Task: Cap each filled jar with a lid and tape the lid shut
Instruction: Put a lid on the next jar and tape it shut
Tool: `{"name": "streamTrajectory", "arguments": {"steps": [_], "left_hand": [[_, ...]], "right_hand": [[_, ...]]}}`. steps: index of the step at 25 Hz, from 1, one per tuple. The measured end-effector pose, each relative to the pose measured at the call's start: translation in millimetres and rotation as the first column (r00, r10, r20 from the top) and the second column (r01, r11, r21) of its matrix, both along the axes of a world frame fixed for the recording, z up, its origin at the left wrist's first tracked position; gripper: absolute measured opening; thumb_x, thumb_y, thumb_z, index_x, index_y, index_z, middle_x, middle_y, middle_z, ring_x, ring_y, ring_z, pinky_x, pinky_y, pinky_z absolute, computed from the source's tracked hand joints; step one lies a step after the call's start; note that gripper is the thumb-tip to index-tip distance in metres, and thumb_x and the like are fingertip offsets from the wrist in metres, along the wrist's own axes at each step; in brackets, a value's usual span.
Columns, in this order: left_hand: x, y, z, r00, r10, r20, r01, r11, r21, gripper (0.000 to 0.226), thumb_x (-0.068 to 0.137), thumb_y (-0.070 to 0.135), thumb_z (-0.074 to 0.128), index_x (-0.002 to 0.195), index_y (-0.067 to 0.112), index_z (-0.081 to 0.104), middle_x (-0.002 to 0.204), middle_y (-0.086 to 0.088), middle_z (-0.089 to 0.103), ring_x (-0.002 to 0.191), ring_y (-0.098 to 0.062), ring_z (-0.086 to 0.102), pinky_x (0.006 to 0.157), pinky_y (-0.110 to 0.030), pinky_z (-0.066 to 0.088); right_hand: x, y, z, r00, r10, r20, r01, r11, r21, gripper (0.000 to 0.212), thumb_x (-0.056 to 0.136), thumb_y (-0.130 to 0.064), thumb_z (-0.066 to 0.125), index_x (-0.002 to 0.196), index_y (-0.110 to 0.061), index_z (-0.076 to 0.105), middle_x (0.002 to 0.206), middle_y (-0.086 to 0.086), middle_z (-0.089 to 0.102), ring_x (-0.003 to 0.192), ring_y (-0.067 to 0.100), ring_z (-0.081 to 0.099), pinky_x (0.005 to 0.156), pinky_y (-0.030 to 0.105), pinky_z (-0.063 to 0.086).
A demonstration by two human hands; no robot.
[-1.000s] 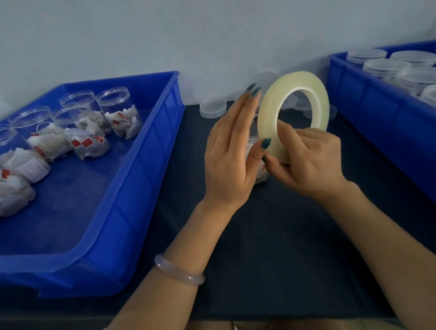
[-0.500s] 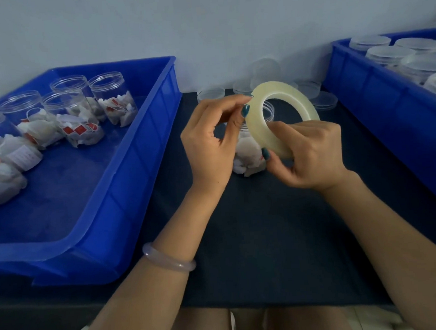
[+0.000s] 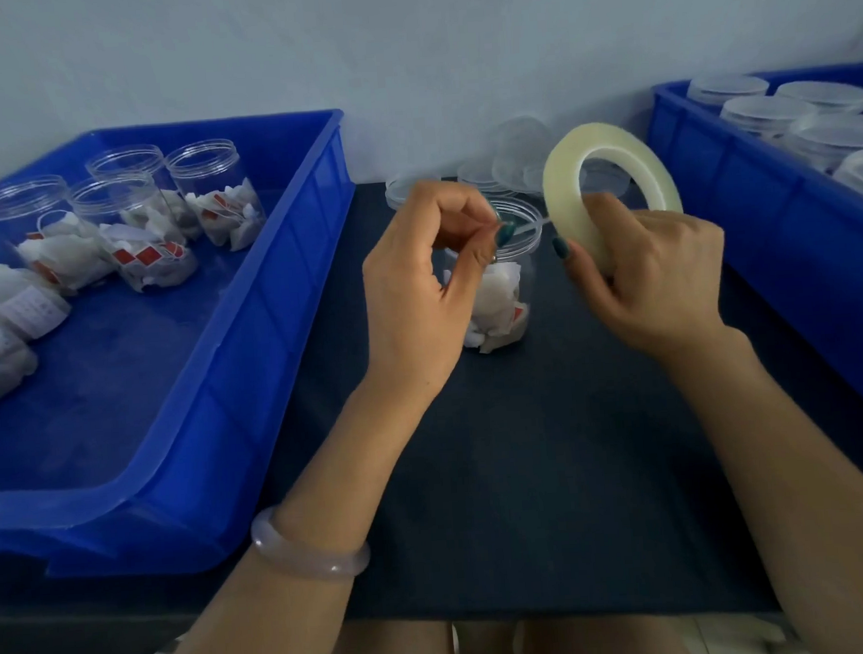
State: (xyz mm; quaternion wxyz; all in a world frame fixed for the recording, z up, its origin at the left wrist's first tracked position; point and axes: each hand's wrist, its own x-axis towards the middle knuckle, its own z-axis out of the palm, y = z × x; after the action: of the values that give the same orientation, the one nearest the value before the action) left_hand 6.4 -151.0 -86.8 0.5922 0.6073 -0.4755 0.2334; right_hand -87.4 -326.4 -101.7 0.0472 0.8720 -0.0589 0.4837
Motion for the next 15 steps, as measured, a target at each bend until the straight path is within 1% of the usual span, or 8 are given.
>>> {"name": "streamTrajectory", "arguments": {"steps": [3,4,6,8,10,12,14,15], "left_hand": [[-12,15,-3,0.995,-0.088,-0.052,0.089,0.995,0.034,0.018,0.092,0.005,0.066,0.096,0.019,0.053,0.087,0.019,0.057,0.078,-0.004,0.061,0.072,-0.023,0.052],[-14,22,-5,0.987,-0.120,-0.109,0.124,0.992,0.027,0.020,0.092,0.006,0.066,0.095,0.020,0.053,0.086,0.016,0.058,0.076,-0.005,0.062,0.071,-0.021,0.051],[-10,33,-8,0.943,-0.149,-0.299,0.152,0.988,-0.012,0.022,0.091,0.005,0.067,0.093,0.022,0.053,0.084,0.007,0.060,0.073,-0.007,0.062,0.070,-0.019,0.051],[-2,41,-8,0.831,-0.166,-0.531,0.153,0.986,-0.068,0.017,0.091,0.007,0.067,0.093,0.019,0.055,0.082,0.001,0.061,0.073,-0.007,0.061,0.075,-0.022,0.052],[9,48,-7,0.728,-0.175,-0.663,0.164,0.983,-0.079,0.010,0.093,0.010,0.063,0.095,0.017,0.056,0.082,0.003,0.062,0.075,-0.007,0.059,0.080,-0.026,0.052],[16,52,-7,0.708,-0.190,-0.680,0.190,0.979,-0.075,0.001,0.098,0.017,0.058,0.098,0.016,0.058,0.080,0.008,0.063,0.076,-0.006,0.058,0.080,-0.025,0.050],[16,54,-7,0.721,-0.227,-0.655,0.225,0.970,-0.089,0.013,0.098,0.026,0.052,0.098,0.016,0.060,0.079,0.010,0.062,0.077,-0.006,0.058,0.077,-0.023,0.050],[15,54,-8,0.743,-0.222,-0.632,0.233,0.970,-0.067,0.017,0.097,0.030,0.051,0.097,0.016,0.061,0.078,0.012,0.061,0.077,-0.005,0.058,0.075,-0.022,0.050]], "right_hand": [[-3,-4,4,0.995,-0.090,-0.048,0.093,0.993,0.070,0.066,0.099,-0.060,0.031,0.101,-0.002,0.063,0.058,0.002,0.039,0.048,0.021,0.038,0.051,0.029,0.026],[-4,-4,5,0.993,-0.098,-0.067,0.103,0.992,0.073,0.073,0.097,-0.066,0.027,0.095,-0.003,0.063,0.057,0.001,0.037,0.048,0.020,0.036,0.052,0.029,0.024],[-4,1,6,0.993,-0.072,-0.093,0.078,0.995,0.064,0.076,0.095,-0.072,0.024,0.077,-0.007,0.060,0.053,0.001,0.037,0.046,0.021,0.036,0.052,0.029,0.023],[-4,9,6,0.998,-0.047,-0.052,0.049,0.998,0.037,0.065,0.098,-0.063,0.034,0.071,-0.010,0.061,0.049,0.002,0.043,0.044,0.024,0.041,0.051,0.027,0.023],[-2,20,5,0.998,-0.056,-0.002,0.056,0.998,0.010,0.049,0.099,-0.048,0.044,0.075,-0.010,0.065,0.049,0.002,0.048,0.044,0.024,0.046,0.050,0.026,0.024],[-1,32,3,0.994,-0.105,-0.008,0.105,0.994,0.008,0.040,0.099,-0.040,0.046,0.083,-0.009,0.065,0.054,0.003,0.052,0.048,0.024,0.048,0.051,0.027,0.025],[-3,41,-1,0.990,-0.131,-0.044,0.133,0.991,0.034,0.039,0.099,-0.036,0.042,0.092,-0.006,0.065,0.058,0.003,0.053,0.052,0.024,0.049,0.054,0.029,0.026],[-5,45,-4,0.989,-0.128,-0.069,0.132,0.990,0.053,0.039,0.098,-0.035,0.041,0.097,-0.004,0.064,0.059,0.003,0.053,0.054,0.024,0.049,0.056,0.030,0.027]]}}
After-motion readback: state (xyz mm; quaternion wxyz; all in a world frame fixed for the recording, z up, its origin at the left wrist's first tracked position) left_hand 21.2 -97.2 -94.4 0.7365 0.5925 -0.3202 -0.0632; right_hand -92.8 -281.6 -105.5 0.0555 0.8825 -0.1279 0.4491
